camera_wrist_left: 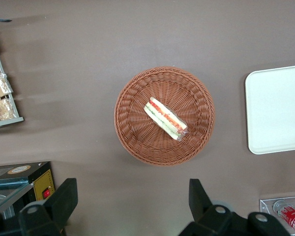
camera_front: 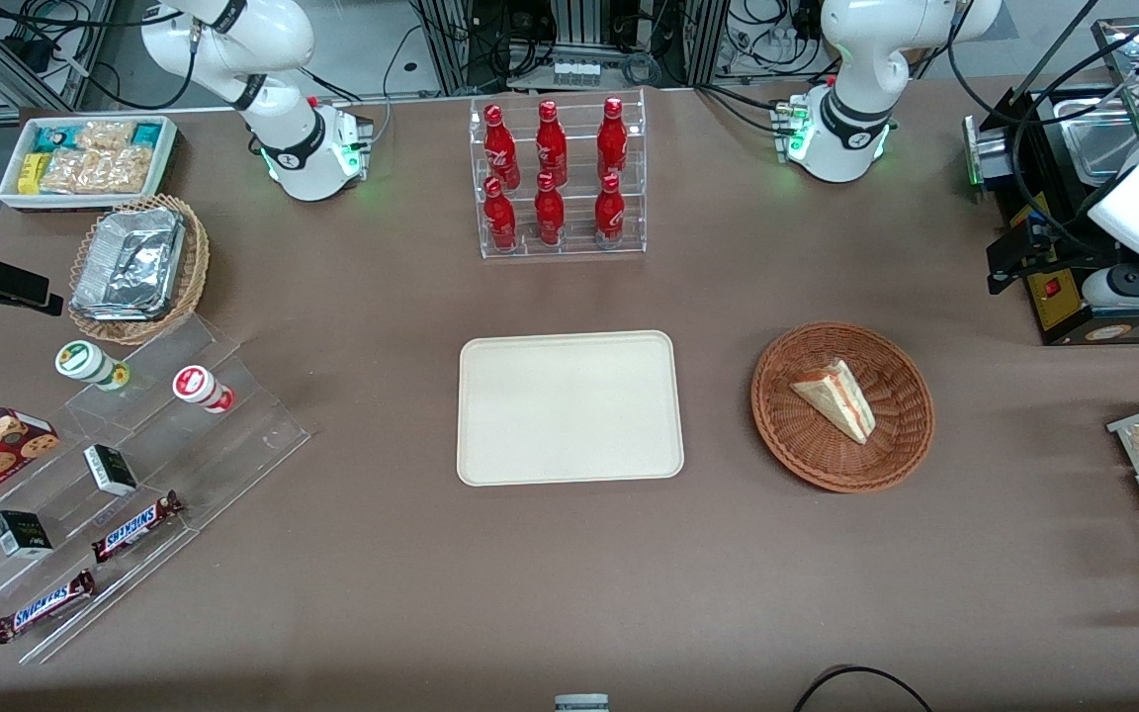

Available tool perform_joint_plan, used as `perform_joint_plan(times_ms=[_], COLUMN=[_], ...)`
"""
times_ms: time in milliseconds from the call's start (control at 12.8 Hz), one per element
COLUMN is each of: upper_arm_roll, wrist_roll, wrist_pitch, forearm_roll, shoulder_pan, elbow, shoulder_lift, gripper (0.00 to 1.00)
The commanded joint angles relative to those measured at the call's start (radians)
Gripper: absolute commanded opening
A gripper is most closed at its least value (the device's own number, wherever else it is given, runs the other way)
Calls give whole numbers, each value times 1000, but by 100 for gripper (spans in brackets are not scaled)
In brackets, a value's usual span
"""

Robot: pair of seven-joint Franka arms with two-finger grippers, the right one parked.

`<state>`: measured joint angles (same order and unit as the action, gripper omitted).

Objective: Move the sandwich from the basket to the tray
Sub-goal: 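Move the left gripper down over the wrapped sandwich in the wicker basket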

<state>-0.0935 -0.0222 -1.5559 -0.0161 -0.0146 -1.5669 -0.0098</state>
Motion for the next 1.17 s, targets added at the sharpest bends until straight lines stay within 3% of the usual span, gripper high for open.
perform_joint_plan(times_ms=[0,391,1096], upper_arm_roll=[6,6,-49], wrist_roll=[24,106,775], wrist_pitch=[16,-42,-583], forearm_roll=[-2,-5,2], shoulder_pan=[12,5,22], elbow=[-4,-59,-465], shoulder_lift=[2,47,57], gripper=[100,100,100])
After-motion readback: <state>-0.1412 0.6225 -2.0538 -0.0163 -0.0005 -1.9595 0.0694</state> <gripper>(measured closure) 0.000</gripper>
